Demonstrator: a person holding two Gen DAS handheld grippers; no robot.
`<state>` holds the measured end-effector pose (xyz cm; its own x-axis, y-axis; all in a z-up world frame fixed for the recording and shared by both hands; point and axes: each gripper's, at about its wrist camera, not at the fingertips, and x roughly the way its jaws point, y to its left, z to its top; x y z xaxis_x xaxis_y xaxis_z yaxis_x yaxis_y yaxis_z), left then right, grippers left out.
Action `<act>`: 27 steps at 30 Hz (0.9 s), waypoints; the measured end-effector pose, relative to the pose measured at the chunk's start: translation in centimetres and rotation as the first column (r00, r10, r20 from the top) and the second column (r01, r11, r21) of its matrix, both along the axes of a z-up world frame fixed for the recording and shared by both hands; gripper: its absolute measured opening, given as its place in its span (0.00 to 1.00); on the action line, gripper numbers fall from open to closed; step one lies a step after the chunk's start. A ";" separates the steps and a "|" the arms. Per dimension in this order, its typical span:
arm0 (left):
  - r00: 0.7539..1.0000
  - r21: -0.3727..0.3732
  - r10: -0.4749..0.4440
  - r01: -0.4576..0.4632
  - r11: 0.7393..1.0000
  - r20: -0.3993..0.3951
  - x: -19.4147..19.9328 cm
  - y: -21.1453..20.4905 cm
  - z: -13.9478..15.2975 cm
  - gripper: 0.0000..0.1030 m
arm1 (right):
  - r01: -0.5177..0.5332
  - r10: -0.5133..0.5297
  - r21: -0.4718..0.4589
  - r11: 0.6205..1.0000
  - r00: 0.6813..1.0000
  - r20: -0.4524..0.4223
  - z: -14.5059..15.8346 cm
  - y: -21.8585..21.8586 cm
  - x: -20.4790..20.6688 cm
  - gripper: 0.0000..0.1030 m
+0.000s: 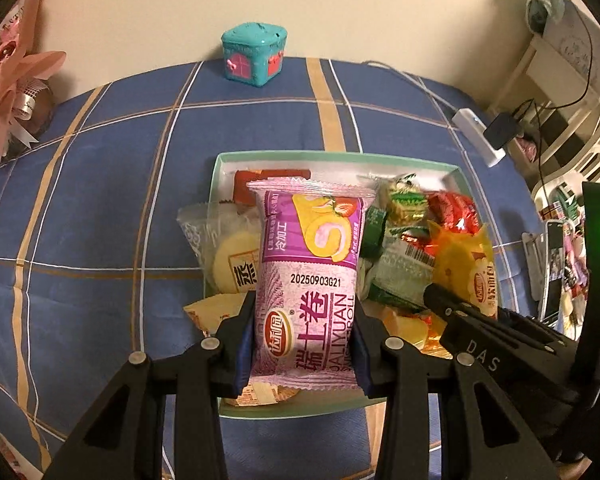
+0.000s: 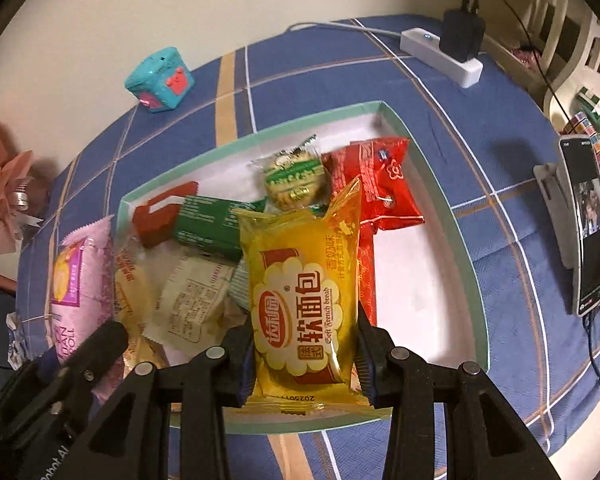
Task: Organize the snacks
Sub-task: 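Carry yellow bag with right gripper while left carries pink packet over tray, then open both grippers to drop the packets into the tray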
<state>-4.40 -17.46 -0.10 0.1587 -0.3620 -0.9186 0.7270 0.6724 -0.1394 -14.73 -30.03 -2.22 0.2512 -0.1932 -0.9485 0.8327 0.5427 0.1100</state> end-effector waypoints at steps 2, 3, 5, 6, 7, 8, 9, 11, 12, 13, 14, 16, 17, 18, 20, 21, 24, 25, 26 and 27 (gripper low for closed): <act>1.000 0.008 -0.001 0.001 1.000 0.002 -0.1 -0.3 -0.4 0.41 | -0.007 0.007 -0.003 1.000 1.000 -0.011 -0.2 0.0 0.2 0.41; 1.000 0.011 -0.003 0.003 1.000 0.000 -0.1 -0.4 -0.5 0.41 | -0.010 0.010 -0.003 1.000 1.000 -0.013 -0.4 0.1 0.3 0.41; 1.000 0.017 -0.006 0.006 1.000 -0.002 -0.2 -0.6 -0.8 0.41 | -0.016 0.016 -0.005 1.000 1.000 -0.019 -0.6 0.2 0.5 0.41; 1.000 0.021 -0.008 0.008 1.000 -0.003 -0.3 -0.7 -0.9 0.41 | -0.019 0.019 -0.006 1.000 1.000 -0.023 -0.7 0.2 0.7 0.42; 1.000 0.025 -0.010 0.010 1.000 -0.004 -0.4 -0.7 -1.0 0.41 | -0.022 0.022 -0.008 1.000 0.999 -0.027 -0.7 0.3 0.7 0.42; 1.000 0.027 -0.011 0.011 1.000 -0.006 -0.4 -0.7 -1.1 0.41 | -0.024 0.024 -0.010 1.000 0.999 -0.031 -0.8 0.3 0.8 0.42; 1.000 0.029 -0.012 0.012 1.000 -0.007 -0.5 -0.8 -1.2 0.41 | -0.025 0.025 -0.011 1.000 0.999 -0.037 -0.9 0.3 1.0 0.42; 1.000 0.034 -0.014 0.014 0.999 0.001 -0.5 -1.0 -1.3 0.41 | -0.027 0.027 -0.012 1.000 0.999 -0.047 -1.1 0.4 1.1 0.42; 1.000 0.034 -0.014 0.014 0.999 0.002 -0.5 -1.0 -1.3 0.41 | -0.030 0.030 -0.011 0.999 0.998 -0.053 -1.2 0.5 1.2 0.42; 1.000 0.035 -0.012 0.011 0.999 0.004 -0.4 -1.0 -1.3 0.41 | -0.034 0.034 -0.011 0.999 0.998 -0.059 -1.3 0.5 1.4 0.42; 1.000 0.035 -0.010 0.010 0.999 0.005 -0.4 -1.0 -1.3 0.41 | -0.038 0.037 -0.011 0.999 0.997 -0.064 -1.4 0.6 1.5 0.42; 1.000 0.032 -0.008 0.008 0.999 0.005 -0.3 -1.0 -1.4 0.41 | -0.043 0.042 -0.012 0.999 0.996 -0.075 -1.5 0.6 1.6 0.45; 1.000 0.033 -0.008 0.007 0.999 0.004 -0.3 -1.0 -1.4 0.42 | -0.047 0.045 -0.012 0.999 0.996 -0.081 -1.6 0.7 1.7 0.48; 1.000 0.037 -0.008 0.008 0.999 0.005 -0.2 -0.9 -1.5 0.43 | -0.045 0.044 -0.014 0.999 0.995 -0.088 -1.7 0.7 1.8 0.51; 1.000 0.035 -0.003 0.003 0.999 0.000 0.0 -0.8 -1.5 0.45 | -0.038 0.036 -0.017 0.999 0.994 -0.098 -1.9 0.7 1.8 0.57; 1.000 0.035 0.001 -0.001 0.999 -0.002 0.1 -0.7 -1.5 0.50 | -0.033 0.032 -0.013 0.999 0.995 -0.097 -1.9 0.6 1.7 0.58; 1.000 0.022 0.012 -0.011 1.000 -0.018 0.4 -0.3 -1.1 0.57 | -0.022 0.022 0.001 1.000 0.996 -0.089 -2.0 0.3 1.5 0.60; 1.000 0.012 0.016 -0.016 1.000 -0.024 0.5 -0.2 -0.8 0.58 | -0.022 0.022 0.001 1.000 0.996 -0.089 -2.0 0.3 1.5 0.61; 1.000 0.005 0.018 -0.018 1.000 -0.024 0.6 0.0 -0.6 0.59 | -0.023 0.022 -0.002 1.000 0.996 -0.088 -1.8 0.4 1.4 0.64; 1.000 -0.001 0.021 -0.021 1.000 -0.021 0.6 0.2 -0.3 0.63 | -0.023 0.023 -0.005 1.000 0.996 -0.085 -1.7 0.4 1.4 0.67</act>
